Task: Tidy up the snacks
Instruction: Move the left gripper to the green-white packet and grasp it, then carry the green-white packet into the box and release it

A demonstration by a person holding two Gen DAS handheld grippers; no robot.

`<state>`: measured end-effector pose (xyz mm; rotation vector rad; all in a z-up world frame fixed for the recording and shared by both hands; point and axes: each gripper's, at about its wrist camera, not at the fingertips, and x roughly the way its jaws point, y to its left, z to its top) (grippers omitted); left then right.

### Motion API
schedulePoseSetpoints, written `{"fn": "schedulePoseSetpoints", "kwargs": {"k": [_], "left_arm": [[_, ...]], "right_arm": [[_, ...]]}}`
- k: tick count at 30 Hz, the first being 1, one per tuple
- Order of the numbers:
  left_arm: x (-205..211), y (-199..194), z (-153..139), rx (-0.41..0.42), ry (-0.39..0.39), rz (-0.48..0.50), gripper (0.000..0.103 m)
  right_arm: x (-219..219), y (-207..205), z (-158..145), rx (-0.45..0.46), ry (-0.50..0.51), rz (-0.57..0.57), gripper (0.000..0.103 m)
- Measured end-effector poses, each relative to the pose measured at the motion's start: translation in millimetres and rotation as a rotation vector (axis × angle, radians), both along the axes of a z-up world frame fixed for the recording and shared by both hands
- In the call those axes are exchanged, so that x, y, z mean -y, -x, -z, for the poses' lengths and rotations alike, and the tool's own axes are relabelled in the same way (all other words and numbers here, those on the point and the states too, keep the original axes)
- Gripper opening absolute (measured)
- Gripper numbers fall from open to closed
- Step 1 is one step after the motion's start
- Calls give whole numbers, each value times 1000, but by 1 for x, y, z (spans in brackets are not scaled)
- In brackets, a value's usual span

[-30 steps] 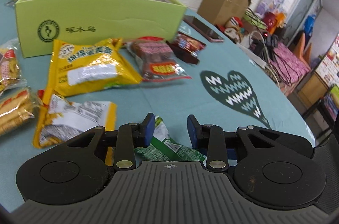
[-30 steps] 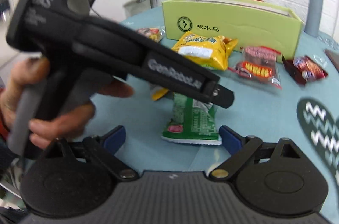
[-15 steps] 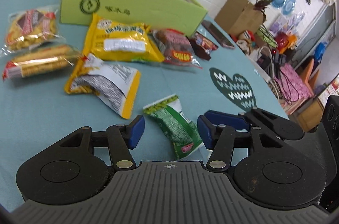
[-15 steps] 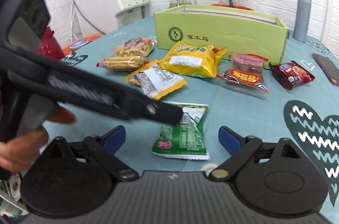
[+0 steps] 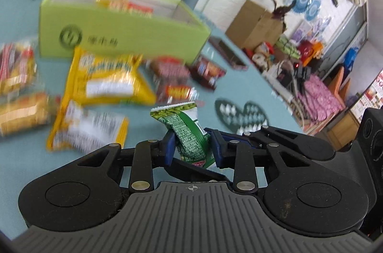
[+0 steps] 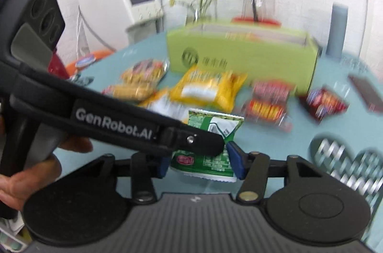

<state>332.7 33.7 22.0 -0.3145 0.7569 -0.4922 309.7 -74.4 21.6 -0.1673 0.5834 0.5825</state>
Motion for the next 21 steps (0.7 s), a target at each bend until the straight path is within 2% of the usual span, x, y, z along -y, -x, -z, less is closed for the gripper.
{"fn": "schedulePoseSetpoints", "kwargs": {"k": [5,10,13,18,19,20,21], "left_arm": [[4,-56,-49,102,-2,-15,9],[6,-127,-75,157,-35,-33,9],[8,-166,-71,142,-60,-41,9],[5,-210,-37,86,-88,-49,10],[1,-214,-31,83,-88,-61,20],[-3,-216,-29,83,-88,-77,33],[-8,-215,-29,89,-82,-93,38]], "right_arm": [[-5,-55,-40,123,10,7,63],[-13,-130,-61,146,8,11,62],[-18,-169,-56,116,23,10,62],[-27,-210,-27,57,56,0,62],[-27,-214,-23,59,61,3,66],[-27,-215,-21,66,65,13,69],[-24,-214,-24,77,53,22,77]]}}
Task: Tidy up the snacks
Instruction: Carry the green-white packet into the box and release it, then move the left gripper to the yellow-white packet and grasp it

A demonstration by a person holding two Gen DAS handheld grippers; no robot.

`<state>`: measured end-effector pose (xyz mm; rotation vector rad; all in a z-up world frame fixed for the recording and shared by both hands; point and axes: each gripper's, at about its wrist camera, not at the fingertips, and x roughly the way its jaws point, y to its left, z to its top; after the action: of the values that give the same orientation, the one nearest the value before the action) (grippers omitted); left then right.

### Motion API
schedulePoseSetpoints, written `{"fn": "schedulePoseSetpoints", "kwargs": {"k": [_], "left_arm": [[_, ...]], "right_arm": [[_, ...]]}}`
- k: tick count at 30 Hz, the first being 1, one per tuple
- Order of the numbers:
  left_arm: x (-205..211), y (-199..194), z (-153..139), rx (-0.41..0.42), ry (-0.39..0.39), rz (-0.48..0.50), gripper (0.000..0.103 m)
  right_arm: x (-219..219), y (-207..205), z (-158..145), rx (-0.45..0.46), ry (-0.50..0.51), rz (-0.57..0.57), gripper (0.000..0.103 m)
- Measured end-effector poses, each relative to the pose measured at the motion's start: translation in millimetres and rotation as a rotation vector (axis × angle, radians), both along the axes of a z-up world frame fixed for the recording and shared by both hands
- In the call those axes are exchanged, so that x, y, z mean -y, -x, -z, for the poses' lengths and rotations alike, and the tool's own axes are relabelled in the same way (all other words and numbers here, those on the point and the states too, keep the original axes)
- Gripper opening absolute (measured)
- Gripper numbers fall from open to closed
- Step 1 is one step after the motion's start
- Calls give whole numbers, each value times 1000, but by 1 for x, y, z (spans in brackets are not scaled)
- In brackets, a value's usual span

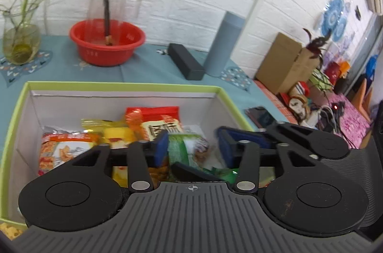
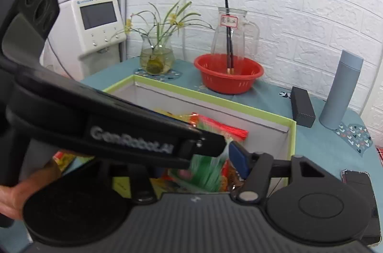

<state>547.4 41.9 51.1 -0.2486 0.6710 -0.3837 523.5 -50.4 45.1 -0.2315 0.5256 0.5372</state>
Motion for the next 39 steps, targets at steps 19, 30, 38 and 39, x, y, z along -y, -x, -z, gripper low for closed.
{"fn": "schedulePoseSetpoints", "kwargs": {"k": [19,30,38,39], "left_arm": [[-62,186,-46,189,48,-67,71],[-130,222,76,-177,247,-238,46],[-102,224,80,-177,178,-131,29],[-98,226,81,-177,174,-117,29]], "right_arm": [[-11,175,-32,134,-34,-199,93],[-79,160,72,-168,147,-340,93],[-84,197,77,-217,105,-332,93],[-84,205,78,-216,102,-330,93]]}}
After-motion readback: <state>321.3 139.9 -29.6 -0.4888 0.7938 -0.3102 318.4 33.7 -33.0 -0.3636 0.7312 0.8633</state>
